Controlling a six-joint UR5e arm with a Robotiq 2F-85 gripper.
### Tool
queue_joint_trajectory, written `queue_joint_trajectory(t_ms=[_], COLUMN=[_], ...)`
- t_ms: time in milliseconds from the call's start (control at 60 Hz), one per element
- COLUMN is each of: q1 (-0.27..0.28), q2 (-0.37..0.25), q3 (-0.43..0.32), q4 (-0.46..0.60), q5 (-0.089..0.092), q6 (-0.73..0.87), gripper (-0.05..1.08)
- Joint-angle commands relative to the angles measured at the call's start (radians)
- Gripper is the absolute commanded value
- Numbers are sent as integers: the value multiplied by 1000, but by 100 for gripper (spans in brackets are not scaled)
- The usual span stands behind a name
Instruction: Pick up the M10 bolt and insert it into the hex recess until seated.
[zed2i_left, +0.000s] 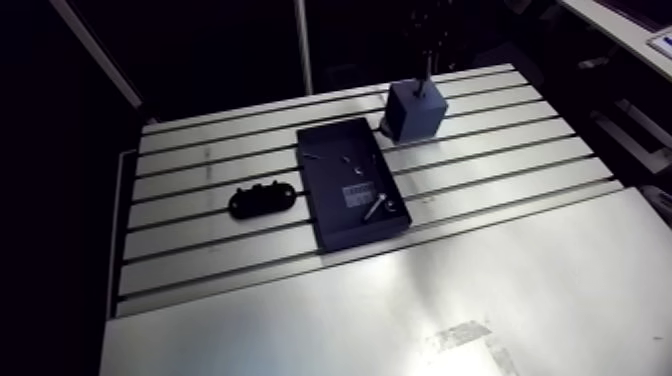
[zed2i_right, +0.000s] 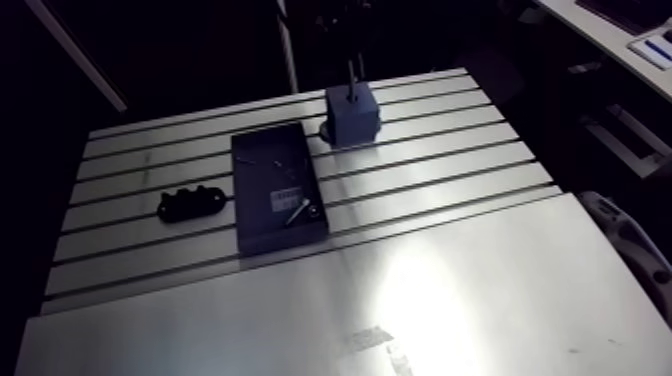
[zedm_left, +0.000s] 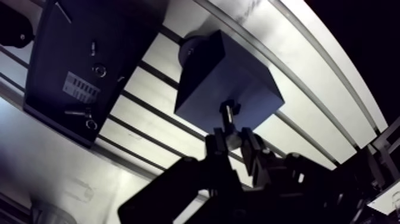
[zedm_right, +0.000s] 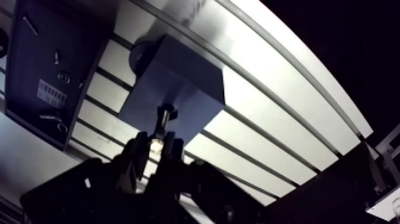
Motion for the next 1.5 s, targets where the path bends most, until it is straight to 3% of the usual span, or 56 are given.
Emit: queue_joint_trajectory(t_ms=[17, 1500], q1=[0, 0], q2=[0, 3], q3=[1, -2], q4=[0, -28], q5=[0, 0], q6=[-1, -3], gripper=[78, 78])
